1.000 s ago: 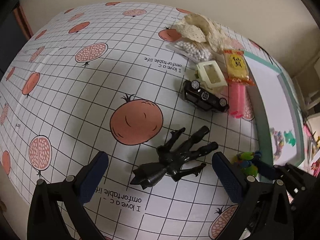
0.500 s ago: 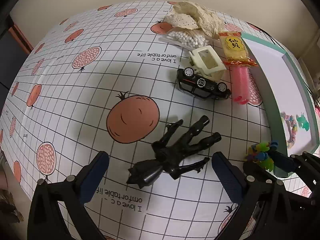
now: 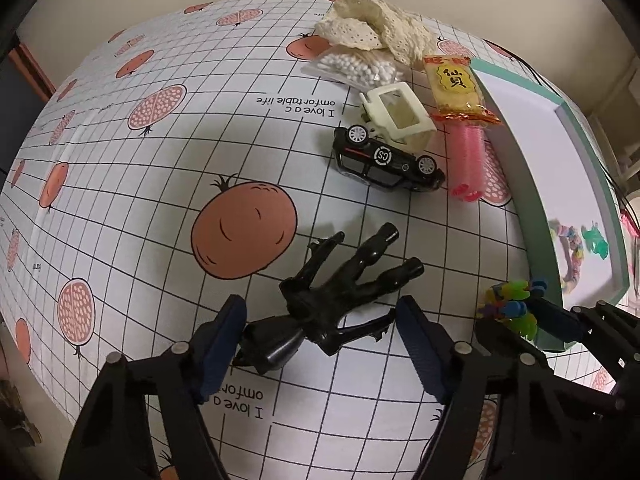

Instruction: Organize objects

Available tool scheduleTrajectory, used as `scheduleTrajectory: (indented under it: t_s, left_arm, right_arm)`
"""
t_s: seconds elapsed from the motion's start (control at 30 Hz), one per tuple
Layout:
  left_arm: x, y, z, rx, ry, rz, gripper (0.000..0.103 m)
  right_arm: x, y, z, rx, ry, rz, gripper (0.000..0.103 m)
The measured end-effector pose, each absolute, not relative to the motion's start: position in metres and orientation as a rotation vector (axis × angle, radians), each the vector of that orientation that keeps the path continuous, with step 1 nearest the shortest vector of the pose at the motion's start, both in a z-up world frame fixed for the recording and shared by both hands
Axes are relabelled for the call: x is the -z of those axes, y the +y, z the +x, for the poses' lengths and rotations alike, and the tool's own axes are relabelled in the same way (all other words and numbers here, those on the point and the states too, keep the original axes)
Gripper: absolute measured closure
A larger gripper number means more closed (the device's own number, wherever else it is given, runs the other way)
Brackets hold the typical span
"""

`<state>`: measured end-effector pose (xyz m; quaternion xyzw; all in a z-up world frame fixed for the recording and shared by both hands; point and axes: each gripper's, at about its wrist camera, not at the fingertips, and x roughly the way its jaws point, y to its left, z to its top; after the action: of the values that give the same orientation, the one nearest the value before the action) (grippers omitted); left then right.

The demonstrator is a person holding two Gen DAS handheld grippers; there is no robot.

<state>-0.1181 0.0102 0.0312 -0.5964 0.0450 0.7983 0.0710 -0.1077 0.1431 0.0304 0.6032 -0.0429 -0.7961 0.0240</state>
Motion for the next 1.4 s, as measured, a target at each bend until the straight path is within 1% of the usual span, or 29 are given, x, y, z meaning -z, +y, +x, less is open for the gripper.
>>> scheduleTrajectory:
  t_s: [0.07,0.1,0.17,0.23,0.4,0.47,0.5,0.6,0.9,1.03,1.4]
  left_arm:
    - [-0.031,0.01,-0.118,-2.395,0.133,-1.802,0.035]
    - [-0.03,0.01,-0.118,-2.389,0.133,-1.807,0.04]
    - [-0.03,0.011,-0.117,-2.373,0.124,-1.806,0.044]
    - [-0.032,0.014,-0.116,-2.363,0.123,-1.798,0.053]
    - [-0.035,0.015,-0.114,-2.363,0.122,-1.792,0.056]
    - [-0.038,0.014,-0.114,-2.366,0.103,-1.781,0.064]
    - [-0.04,0.014,-0.114,-2.372,0.1,-1.776,0.072]
    - [-0.041,0.015,-0.113,-2.376,0.104,-1.77,0.073]
    - [-0.049,0.012,-0.114,-2.389,0.081,-1.725,0.076]
    - [-0.055,0.011,-0.118,-2.413,0.05,-1.695,0.079]
    - [-0.065,-0.007,-0.129,-2.452,-0.067,-1.615,0.079]
  right_arm:
    - [-0.032,0.145,-0.107,2.467,-0.146,1.863,0.062]
    - [-0.031,0.144,-0.108,2.467,-0.149,1.863,0.062]
    - [-0.029,0.142,-0.11,2.467,-0.145,1.866,0.062]
    - [-0.029,0.141,-0.11,2.468,-0.146,1.866,0.062]
    - [-0.03,0.14,-0.11,2.468,-0.14,1.864,0.062]
    - [-0.03,0.141,-0.111,2.469,-0.145,1.858,0.062]
    - [-0.031,0.141,-0.111,2.469,-0.145,1.855,0.062]
    - [-0.031,0.139,-0.111,2.469,-0.125,1.853,0.062]
    - [-0.042,0.147,-0.11,2.519,-0.162,1.8,0.062]
    - [-0.047,0.151,-0.107,2.538,-0.183,1.771,0.063]
    - [-0.055,0.154,-0.108,2.568,-0.21,1.711,0.063]
